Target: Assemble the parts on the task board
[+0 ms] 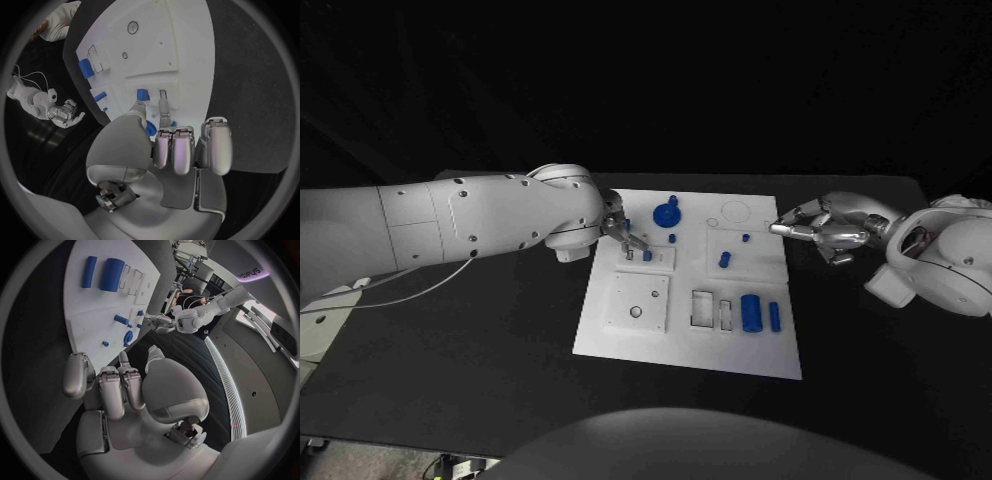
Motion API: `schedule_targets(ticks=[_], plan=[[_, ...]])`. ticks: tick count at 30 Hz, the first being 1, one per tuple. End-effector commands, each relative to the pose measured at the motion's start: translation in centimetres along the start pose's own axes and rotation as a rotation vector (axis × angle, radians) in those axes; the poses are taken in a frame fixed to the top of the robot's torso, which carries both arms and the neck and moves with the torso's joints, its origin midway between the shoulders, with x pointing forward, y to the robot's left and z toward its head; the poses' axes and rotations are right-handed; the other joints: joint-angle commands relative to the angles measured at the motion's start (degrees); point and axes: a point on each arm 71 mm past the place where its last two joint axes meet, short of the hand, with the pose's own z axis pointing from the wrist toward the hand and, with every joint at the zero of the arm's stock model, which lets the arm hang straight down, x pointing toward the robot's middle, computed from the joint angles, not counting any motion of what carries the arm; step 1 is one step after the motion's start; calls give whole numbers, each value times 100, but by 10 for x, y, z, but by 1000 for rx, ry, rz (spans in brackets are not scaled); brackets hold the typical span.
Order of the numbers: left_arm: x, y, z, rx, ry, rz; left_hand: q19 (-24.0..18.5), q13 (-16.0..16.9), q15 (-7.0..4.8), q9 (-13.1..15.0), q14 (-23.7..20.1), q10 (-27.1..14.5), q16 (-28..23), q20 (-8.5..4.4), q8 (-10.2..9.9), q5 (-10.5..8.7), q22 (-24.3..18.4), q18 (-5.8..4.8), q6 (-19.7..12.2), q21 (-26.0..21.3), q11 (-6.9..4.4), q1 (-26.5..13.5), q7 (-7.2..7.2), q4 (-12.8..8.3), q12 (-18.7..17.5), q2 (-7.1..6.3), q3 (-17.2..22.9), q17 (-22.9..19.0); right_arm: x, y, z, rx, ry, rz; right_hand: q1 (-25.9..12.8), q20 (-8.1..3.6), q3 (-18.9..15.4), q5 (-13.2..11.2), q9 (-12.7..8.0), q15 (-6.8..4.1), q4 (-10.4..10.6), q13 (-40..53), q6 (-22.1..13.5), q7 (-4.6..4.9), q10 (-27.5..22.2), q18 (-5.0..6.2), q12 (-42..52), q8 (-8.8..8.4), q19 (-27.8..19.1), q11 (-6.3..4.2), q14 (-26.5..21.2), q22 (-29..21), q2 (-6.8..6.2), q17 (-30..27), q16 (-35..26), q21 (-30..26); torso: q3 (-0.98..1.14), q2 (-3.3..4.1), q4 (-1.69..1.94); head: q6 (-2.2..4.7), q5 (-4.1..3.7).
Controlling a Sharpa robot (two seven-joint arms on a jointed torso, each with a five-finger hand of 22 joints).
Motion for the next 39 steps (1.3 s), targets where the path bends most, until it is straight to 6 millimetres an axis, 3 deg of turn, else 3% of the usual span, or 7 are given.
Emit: schedule_targets(ticks=[1, 21, 39], plan=[[1, 3, 0, -64, 13, 7, 36, 1500, -40, 11, 612, 596, 14, -22, 31, 39, 607, -22, -50, -31, -28, 61, 0, -48, -20, 3, 1, 1507, 2, 0, 0, 3, 22, 0, 13, -13, -40, -27, -6, 35, -2, 1506, -5, 20, 596, 53, 22, -7, -36, 41, 587, 912, 6, 1510, 20, -29, -1, 7, -6, 1, 4], [2, -2, 2, -64, 24, 22, 33, 1500, -39, 42, 612, 596, 14, -24, 54, 22, 604, -21, -99, -38, -25, 92, 7, -53, -20, -19, -29, 1507, 3, 0, 0, 7, 29, -1, 26, -13, -40, -27, -8, 35, -14, 1506, -10, 19, 596, 53, 22, -10, -37, 40, 587, 911, 4, 1510, 20, -31, 1, 4, -13, 1, 30], [-1, -1, 5, -70, 8, 8, 29, 1500, -35, 92, 612, 596, 14, -22, 95, 105, 603, -19, -177, -49, -20, 189, 15, -62, -20, 95, -6, 1507, 5, -1, 1, 9, 32, 1, 41, -13, -37, -22, -10, 35, -25, 1506, -14, 18, 596, 54, 22, -12, -42, 39, 587, 910, 3, 1510, 20, -36, 1, 5, -9, 1, 21]])
